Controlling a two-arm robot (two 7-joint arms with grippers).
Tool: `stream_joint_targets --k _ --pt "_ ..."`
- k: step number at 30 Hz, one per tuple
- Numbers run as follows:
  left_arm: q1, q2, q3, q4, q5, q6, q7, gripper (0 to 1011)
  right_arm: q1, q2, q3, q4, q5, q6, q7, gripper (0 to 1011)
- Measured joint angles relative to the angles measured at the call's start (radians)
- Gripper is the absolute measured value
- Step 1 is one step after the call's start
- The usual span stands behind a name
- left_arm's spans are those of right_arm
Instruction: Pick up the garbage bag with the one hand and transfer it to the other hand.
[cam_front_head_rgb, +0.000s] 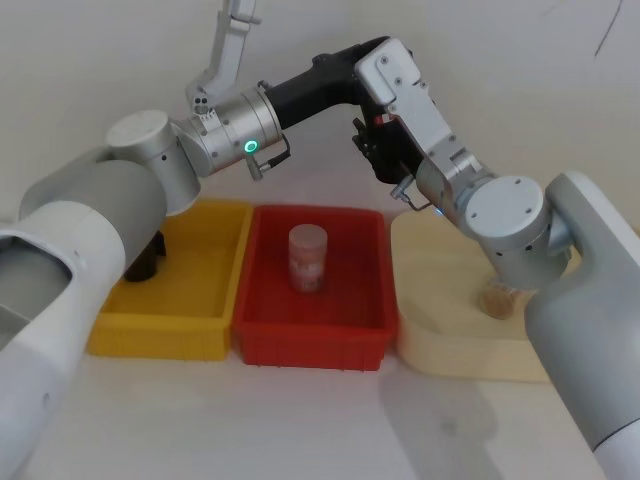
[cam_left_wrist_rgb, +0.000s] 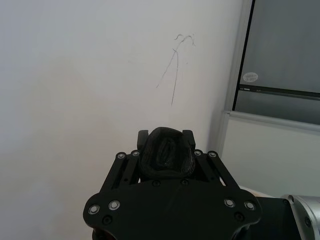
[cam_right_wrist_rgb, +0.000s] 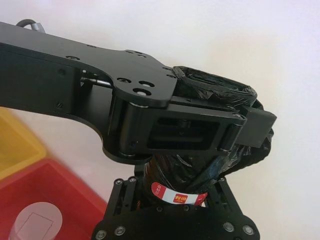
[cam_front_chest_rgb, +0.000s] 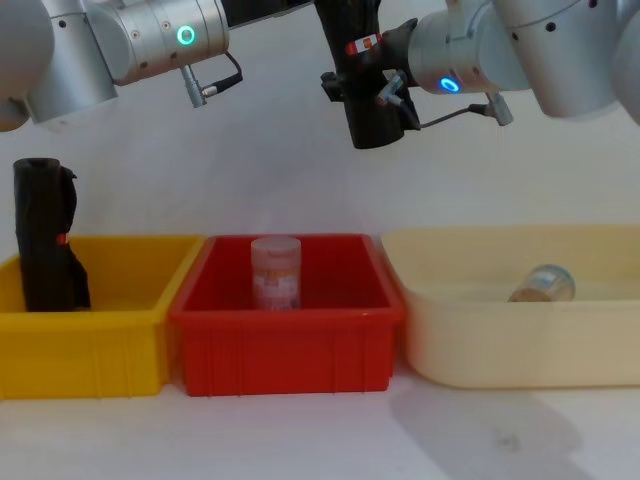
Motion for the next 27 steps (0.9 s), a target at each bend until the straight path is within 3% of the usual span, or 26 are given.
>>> stream_joint_targets --k 17,20,21,25,27 --pt "0.000 0.000 0.000 0.000 0.000 0.000 0.000 381 0.001 -0.002 0.001 0.004 -0.002 -0.002 -0.003 539" --pt "0.000 0.000 0.000 0.000 0.000 0.000 0.000 424 0.002 -0.002 0.001 0.005 -0.002 -0.002 -0.003 538" --pt "0.000 0.000 0.000 0.000 0.000 0.000 0.000 485 0.002 -0.002 0.001 0.005 -0.002 -0.002 -0.003 538" --pt "0.000 0.000 0.000 0.000 0.000 0.000 0.000 555 0.002 -0.003 0.001 0.005 -0.002 -0.002 -0.003 537" --pt "0.000 0.000 0.000 0.000 0.000 0.000 0.000 637 0.002 -0.003 0.001 0.005 -0.002 -0.002 -0.003 537"
